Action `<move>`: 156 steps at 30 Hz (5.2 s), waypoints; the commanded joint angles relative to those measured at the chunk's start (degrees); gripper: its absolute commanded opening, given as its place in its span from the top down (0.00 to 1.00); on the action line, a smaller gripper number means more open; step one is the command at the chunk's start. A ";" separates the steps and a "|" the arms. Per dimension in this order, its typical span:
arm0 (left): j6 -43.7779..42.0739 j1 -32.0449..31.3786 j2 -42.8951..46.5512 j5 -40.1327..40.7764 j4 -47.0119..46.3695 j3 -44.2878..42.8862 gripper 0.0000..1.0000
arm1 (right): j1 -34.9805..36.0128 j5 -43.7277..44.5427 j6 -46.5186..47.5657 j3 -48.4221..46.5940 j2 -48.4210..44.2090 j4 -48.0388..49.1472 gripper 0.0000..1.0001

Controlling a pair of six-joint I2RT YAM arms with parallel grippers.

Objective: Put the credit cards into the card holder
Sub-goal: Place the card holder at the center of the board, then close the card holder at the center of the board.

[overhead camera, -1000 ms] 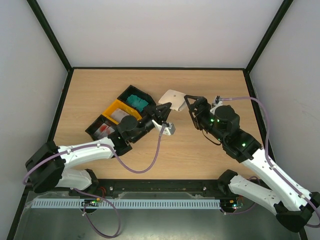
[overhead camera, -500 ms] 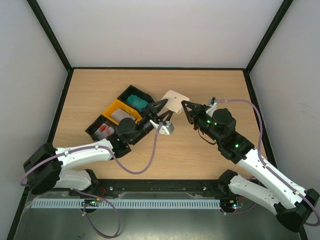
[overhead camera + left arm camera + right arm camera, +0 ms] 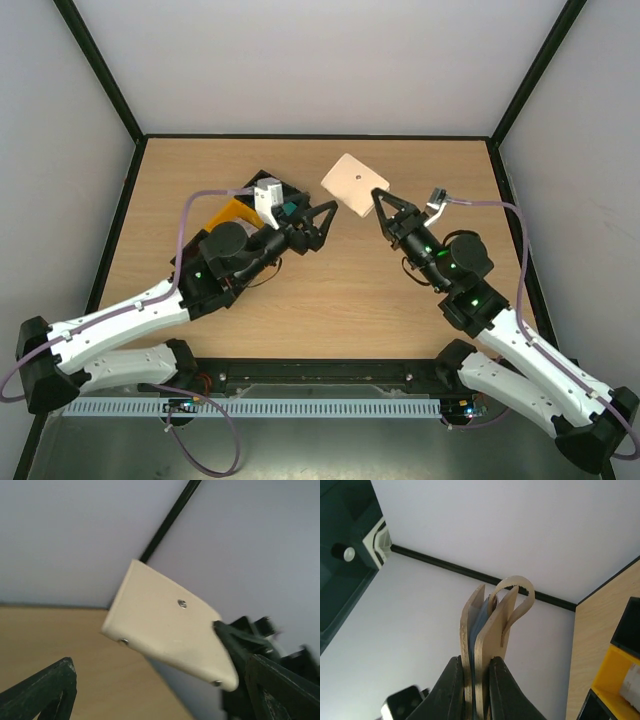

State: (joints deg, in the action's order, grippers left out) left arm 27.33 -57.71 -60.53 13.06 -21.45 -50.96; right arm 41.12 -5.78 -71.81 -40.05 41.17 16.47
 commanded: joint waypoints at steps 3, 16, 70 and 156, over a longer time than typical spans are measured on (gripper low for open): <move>37.62 3.74 -0.19 -14.08 -8.34 5.40 0.07 | -0.18 -9.08 -1.58 5.21 -0.55 16.16 0.94; 41.89 5.63 -2.92 -18.54 -21.34 8.66 0.50 | -0.23 -15.62 -5.23 7.37 2.02 15.18 0.91; -28.86 8.35 14.04 -42.28 23.24 9.84 0.97 | -0.25 -1.50 26.06 -1.23 8.13 -43.52 0.44; 36.01 -0.38 -29.96 -9.76 8.58 22.40 0.66 | 21.46 19.60 13.14 -8.27 46.15 -49.13 0.63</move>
State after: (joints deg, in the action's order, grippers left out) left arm 62.24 -57.84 -90.61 1.78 -19.07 -31.35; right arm 61.69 12.58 -58.13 -48.27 86.80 -29.87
